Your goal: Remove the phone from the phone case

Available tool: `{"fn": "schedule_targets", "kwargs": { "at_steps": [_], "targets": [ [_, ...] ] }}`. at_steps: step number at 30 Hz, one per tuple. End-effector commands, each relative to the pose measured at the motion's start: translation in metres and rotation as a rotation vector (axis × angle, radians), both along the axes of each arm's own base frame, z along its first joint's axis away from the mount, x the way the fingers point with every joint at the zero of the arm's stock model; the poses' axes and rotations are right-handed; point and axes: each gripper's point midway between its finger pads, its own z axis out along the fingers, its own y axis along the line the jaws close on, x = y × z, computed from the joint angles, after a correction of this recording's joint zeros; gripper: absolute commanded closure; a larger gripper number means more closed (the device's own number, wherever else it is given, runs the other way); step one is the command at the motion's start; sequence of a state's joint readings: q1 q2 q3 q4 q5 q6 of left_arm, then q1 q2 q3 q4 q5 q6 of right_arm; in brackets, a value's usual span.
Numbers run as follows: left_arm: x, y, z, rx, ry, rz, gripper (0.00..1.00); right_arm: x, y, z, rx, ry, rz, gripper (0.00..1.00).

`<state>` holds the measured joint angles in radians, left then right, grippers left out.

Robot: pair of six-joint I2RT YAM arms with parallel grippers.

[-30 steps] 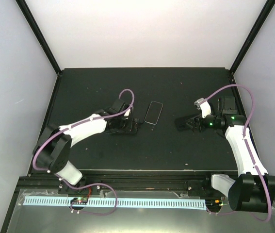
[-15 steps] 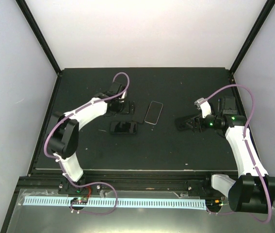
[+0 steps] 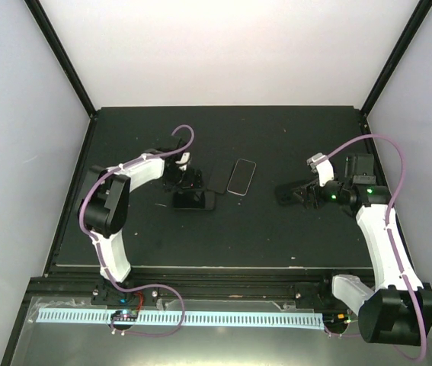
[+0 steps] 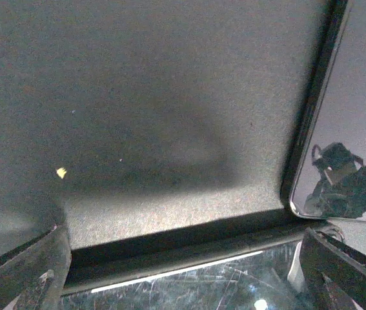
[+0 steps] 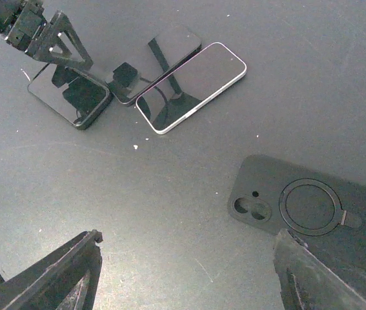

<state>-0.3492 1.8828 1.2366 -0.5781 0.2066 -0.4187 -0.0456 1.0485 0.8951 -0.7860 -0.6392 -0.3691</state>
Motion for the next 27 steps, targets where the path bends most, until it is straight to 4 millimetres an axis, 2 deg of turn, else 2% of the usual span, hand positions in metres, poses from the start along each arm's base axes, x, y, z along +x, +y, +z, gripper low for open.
{"fn": "schedule_targets", "kwargs": {
  "at_steps": [1,6,11,17,21,23,27],
  "targets": [
    [-0.024,-0.005,-0.005,-0.054,0.041,-0.028,0.01,0.0,0.004,-0.001,0.013,-0.008,0.029,0.26],
    [-0.045,-0.005,-0.006,-0.078,0.051,-0.038,0.01,-0.001,0.005,-0.004,0.013,0.016,0.04,0.26],
    [-0.073,-0.007,0.003,-0.065,0.031,-0.058,0.01,-0.002,0.005,-0.002,0.014,0.001,0.04,0.26],
    [-0.127,-0.011,-0.007,0.028,0.071,-0.111,0.02,-0.002,0.005,-0.002,0.011,0.002,0.037,0.26],
    [-0.164,-0.03,-0.011,0.082,0.07,-0.186,0.03,-0.002,0.005,-0.004,0.01,0.006,0.033,0.26],
    [-0.168,-0.028,-0.007,0.133,0.047,-0.188,0.03,-0.001,0.004,-0.004,0.011,0.006,0.03,0.26],
    [-0.144,-0.006,0.021,0.29,-0.081,-0.131,0.01,-0.001,0.004,-0.005,0.013,0.01,0.029,0.26]
  ]
}}
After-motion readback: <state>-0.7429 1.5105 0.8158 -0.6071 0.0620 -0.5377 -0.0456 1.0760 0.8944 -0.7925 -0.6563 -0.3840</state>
